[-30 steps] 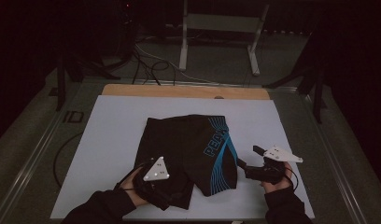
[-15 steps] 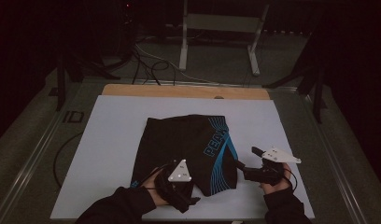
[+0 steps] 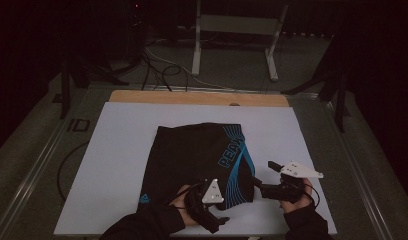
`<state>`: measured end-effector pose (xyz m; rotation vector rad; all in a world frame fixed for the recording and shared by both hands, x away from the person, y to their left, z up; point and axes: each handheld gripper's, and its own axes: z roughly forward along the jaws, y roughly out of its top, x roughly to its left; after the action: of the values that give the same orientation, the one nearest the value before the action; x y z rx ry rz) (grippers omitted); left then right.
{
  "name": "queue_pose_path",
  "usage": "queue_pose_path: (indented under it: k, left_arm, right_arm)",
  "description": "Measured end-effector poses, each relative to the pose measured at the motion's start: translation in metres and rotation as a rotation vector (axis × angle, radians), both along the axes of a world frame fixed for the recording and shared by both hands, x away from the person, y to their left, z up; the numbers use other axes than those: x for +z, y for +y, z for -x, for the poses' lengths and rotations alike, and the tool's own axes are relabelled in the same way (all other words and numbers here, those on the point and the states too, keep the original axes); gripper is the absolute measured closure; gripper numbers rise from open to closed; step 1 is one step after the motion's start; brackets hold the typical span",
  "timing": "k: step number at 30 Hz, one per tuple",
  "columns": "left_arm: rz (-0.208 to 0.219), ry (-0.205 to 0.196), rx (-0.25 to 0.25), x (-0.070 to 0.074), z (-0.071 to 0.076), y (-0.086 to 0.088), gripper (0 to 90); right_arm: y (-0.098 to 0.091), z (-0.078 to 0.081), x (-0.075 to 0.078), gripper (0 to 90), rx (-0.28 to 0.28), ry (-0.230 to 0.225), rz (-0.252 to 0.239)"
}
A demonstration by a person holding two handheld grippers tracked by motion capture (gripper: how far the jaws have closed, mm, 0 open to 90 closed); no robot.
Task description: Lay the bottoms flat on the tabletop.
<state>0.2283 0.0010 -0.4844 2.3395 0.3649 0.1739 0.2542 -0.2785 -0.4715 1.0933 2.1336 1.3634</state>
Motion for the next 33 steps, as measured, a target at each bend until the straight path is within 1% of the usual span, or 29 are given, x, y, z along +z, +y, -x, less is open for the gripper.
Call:
queue_pose_path:
  k: [1,3,4,5,6,7,8,10,11,12,13,14,15,17,19,20,21,22,23,24,25,26,27,28,29,30,31,32,33]
  left_arm:
    - [-0.011,-0.019,0.009,-0.002,0.001,-0.001,11.3]
    - [-0.019,-0.028,0.001,-0.006,0.003,-0.003,14.0]
    - [-0.034,-0.044,0.003,-0.008,0.005,-0.005,15.4]
    - [-0.044,-0.058,0.003,-0.010,0.007,-0.006,15.6]
    - [-0.054,-0.061,0.005,-0.011,0.007,-0.007,16.7]
    - [-0.063,-0.079,0.017,-0.013,0.008,-0.009,18.5]
    - [-0.069,-0.095,0.028,-0.014,0.009,-0.010,21.3]
    - [-0.087,-0.108,0.044,-0.016,0.009,-0.012,29.7]
    - [-0.108,-0.121,0.057,-0.018,0.009,-0.013,32.3]
    - [-0.120,-0.126,0.067,-0.021,0.009,-0.014,36.3]
    - [-0.120,-0.126,0.067,-0.021,0.009,-0.014,39.9]
    - [-0.135,-0.139,0.089,-0.023,0.006,-0.014,39.9]
    - [-0.133,-0.144,0.098,-0.023,0.005,-0.013,51.6]
    - [-0.112,-0.138,0.116,-0.018,0.000,-0.011,68.7]
    - [-0.093,-0.126,0.122,-0.011,-0.004,-0.009,78.8]
    - [-0.075,-0.116,0.119,-0.007,-0.006,-0.008,81.1]
    - [-0.064,-0.111,0.115,-0.003,-0.007,-0.008,82.0]
    - [-0.057,-0.112,0.115,0.000,-0.009,-0.008,82.7]
    - [-0.048,-0.107,0.114,0.003,-0.010,-0.008,82.8]
    - [-0.035,-0.096,0.111,0.006,-0.011,-0.008,83.4]
    - [-0.027,-0.096,0.110,0.009,-0.012,-0.008,83.4]
    - [-0.027,-0.096,0.110,0.009,-0.012,-0.008,83.4]
    - [-0.011,-0.093,0.103,0.014,-0.012,-0.008,83.4]
    - [-0.005,-0.089,0.105,0.016,-0.013,-0.008,83.4]
    - [-0.001,-0.094,0.104,0.017,-0.013,-0.009,83.4]
    - [0.003,-0.098,0.104,0.018,-0.013,-0.009,83.4]
    - [0.005,-0.099,0.105,0.019,-0.013,-0.009,83.3]
    - [0.008,-0.101,0.108,0.020,-0.014,-0.009,83.4]
    - [0.010,-0.107,0.110,0.021,-0.014,-0.009,83.4]
  right_arm:
    - [-0.001,0.003,0.000,13.0,0.002,0.005,-0.005]
    - [-0.003,0.008,0.001,13.0,0.015,0.022,-0.013]
    - [-0.004,0.010,0.000,13.0,0.023,0.034,-0.017]
    - [-0.005,0.013,-0.001,13.1,0.029,0.042,-0.012]
    - [-0.006,0.015,-0.002,13.1,0.038,0.055,-0.011]
    - [-0.006,0.017,-0.003,13.1,0.036,0.072,-0.005]
    - [-0.006,0.018,-0.005,13.1,0.042,0.085,-0.004]
    - [-0.005,0.021,-0.009,13.1,0.050,0.126,0.002]
    - [-0.003,0.022,-0.012,13.0,0.056,0.141,0.011]
    - [-0.001,0.023,-0.014,12.3,0.077,0.162,0.014]
    - [-0.001,0.023,-0.014,12.3,0.077,0.162,0.014]
    - [0.002,0.024,-0.016,10.9,0.104,0.175,0.013]
    - [0.009,0.027,-0.018,9.5,0.145,0.195,0.043]
    - [0.017,0.027,-0.022,9.4,0.178,0.209,0.082]
    - [0.024,0.026,-0.024,10.0,0.187,0.214,0.126]
    - [0.027,0.026,-0.025,11.1,0.186,0.208,0.146]
    - [0.029,0.026,-0.026,16.2,0.183,0.196,0.173]
    - [0.029,0.025,-0.026,18.8,0.163,0.183,0.194]
    - [0.029,0.024,-0.025,22.8,0.135,0.179,0.196]
    - [0.027,0.021,-0.025,29.0,0.121,0.173,0.191]
    - [0.024,0.019,-0.024,34.1,0.085,0.172,0.179]
    - [0.021,0.017,-0.024,35.9,0.064,0.164,0.194]
    - [0.018,0.016,-0.024,40.7,0.049,0.160,0.205]
    - [0.016,0.014,-0.024,42.1,0.044,0.163,0.199]
    - [0.015,0.013,-0.024,44.5,0.039,0.162,0.193]
    - [0.015,0.012,-0.023,54.6,0.036,0.163,0.193]
    - [0.015,0.012,-0.023,59.2,0.040,0.165,0.195]
    - [0.017,0.011,-0.024,60.2,0.039,0.173,0.199]
    - [0.018,0.010,-0.024,64.4,0.037,0.182,0.213]
